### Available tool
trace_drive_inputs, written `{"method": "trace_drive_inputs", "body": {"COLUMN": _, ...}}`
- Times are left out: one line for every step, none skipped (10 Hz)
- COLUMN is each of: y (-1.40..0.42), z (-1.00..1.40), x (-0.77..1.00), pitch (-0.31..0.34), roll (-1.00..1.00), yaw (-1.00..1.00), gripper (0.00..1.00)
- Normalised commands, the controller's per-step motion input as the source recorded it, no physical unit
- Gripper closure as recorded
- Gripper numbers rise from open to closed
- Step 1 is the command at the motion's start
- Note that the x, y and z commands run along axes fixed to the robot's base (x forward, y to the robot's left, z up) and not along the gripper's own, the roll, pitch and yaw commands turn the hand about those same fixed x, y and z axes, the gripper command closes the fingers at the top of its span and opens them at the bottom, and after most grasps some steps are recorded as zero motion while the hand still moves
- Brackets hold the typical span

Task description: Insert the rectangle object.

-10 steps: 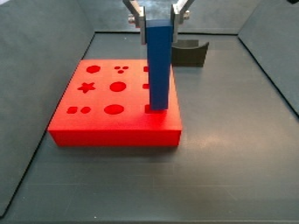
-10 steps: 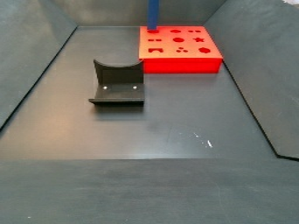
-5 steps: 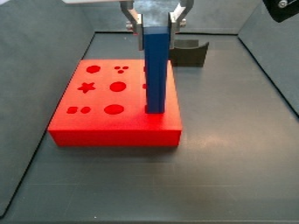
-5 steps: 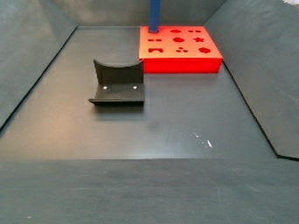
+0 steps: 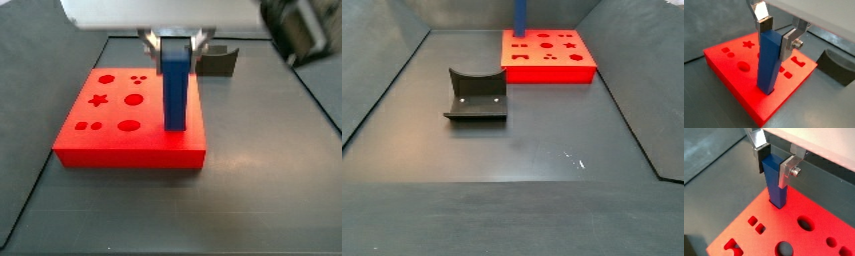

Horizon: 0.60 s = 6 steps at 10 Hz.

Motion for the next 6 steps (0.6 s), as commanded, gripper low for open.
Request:
{"method": "trace_drive_inputs", "body": {"y": 0.00, "z": -0.72, "x": 0.19, "pitch": 0.153, "roll": -0.11, "yaw": -0.12, "gripper": 1.00}}
{"method": "trace_drive_inputs", "body": {"y": 0.00, "z": -0.81, "x": 0.20, "pitch": 0.149, "roll": -0.07, "yaw": -0.06, "gripper": 1.00}}
{"method": "trace_drive_inputs", "body": {"y": 0.00, "z": -0.85, "x": 0.25, "pitch": 0.169, "roll": -0.03, "yaw": -0.04, "gripper": 1.00}}
{"method": "trace_drive_inputs", "body": {"y": 0.00, "z": -0.79, "x": 0.22, "pitch": 0.137, "roll": -0.02, "yaw": -0.03, "gripper": 1.00}}
{"method": "trace_drive_inputs", "body": {"y": 0.00, "z": 0.00, "x": 0.00, "pitch": 0.000, "roll": -0.01, "yaw": 0.00, "gripper": 1.00}}
{"method": "trace_drive_inputs", "body": {"y": 0.00, "z": 0.00, "x": 0.00, "pitch": 0.000, "roll": 0.00, "yaw": 0.00, "gripper": 1.00}}
